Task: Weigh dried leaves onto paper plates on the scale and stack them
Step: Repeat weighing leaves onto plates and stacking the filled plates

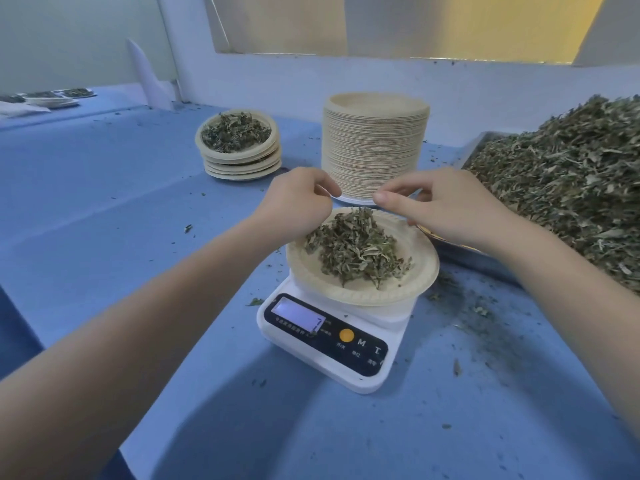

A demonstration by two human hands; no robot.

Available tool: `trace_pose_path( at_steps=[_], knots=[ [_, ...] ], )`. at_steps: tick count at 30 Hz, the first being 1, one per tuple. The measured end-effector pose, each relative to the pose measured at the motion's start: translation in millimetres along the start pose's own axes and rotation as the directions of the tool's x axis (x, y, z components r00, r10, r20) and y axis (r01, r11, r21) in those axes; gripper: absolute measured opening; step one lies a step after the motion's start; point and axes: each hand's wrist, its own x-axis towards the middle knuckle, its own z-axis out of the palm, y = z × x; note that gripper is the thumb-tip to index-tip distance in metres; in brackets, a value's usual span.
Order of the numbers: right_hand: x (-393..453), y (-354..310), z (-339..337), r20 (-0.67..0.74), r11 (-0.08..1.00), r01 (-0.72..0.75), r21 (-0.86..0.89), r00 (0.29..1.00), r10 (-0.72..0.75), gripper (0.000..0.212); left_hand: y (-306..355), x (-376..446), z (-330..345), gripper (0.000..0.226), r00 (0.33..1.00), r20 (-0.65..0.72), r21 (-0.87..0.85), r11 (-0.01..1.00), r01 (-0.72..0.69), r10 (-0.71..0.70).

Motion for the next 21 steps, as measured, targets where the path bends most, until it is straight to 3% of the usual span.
trace_pose_path(
  at_steps=[2, 4, 6, 8, 11, 14, 18, 21],
  knots=[
    [-2.5, 2.7, -2.7, 0.04, 1.0, -0.018, 0.024, 0.999, 0.017, 0.026, -2.4, 0.4, -0.7, 0.036, 1.0, -0.009, 0.01, 1.0, 0.004, -0.004],
    [-6.8, 8.6, -8.9, 0.2, 0.997, -0.076, 0.008, 0.977, 0.073, 0.07, -6.4, 0.1, -3.0, 0.033, 1.0, -0.009, 0.024, 1.0, 0.018, -0.018],
    [-11.9, 14.3, -15.2, 0.413, 0.988, -0.126, -0.09, 0.898, 0.152, 0.119, -11.7, -2.1, -6.3, 0.029, 0.998, 0.029, 0.06, 0.996, 0.062, -0.064],
    [-16.5, 17.1, -17.6, 0.546, 0.977, -0.098, -0.189, 0.816, 0.188, 0.144, -17.4, -6.1, -8.3, 0.027, 0.986, 0.09, 0.141, 0.981, 0.13, -0.143],
    [-18.3, 17.3, -16.5, 0.576, 0.978, -0.065, -0.197, 0.8, 0.169, 0.148, -20.4, -11.8, -5.6, 0.021, 0.962, 0.162, 0.221, 0.958, 0.184, -0.222],
    [-15.0, 11.8, -14.6, 0.553, 0.986, -0.048, -0.16, 0.823, 0.129, 0.145, -19.9, -8.9, -5.8, 0.021, 0.964, 0.152, 0.179, 0.965, 0.191, -0.219],
    [5.8, -6.2, -12.0, 0.432, 1.0, 0.009, -0.028, 0.902, 0.004, 0.142, -24.6, 4.8, -30.8, 0.017, 0.979, 0.026, 0.084, 0.976, 0.201, -0.204],
    [38.6, -27.2, -5.8, 0.405, 0.997, 0.04, 0.059, 0.912, -0.06, 0.139, -39.2, 16.6, -62.5, 0.016, 0.969, -0.11, 0.031, 0.974, 0.226, -0.221]
  ],
)
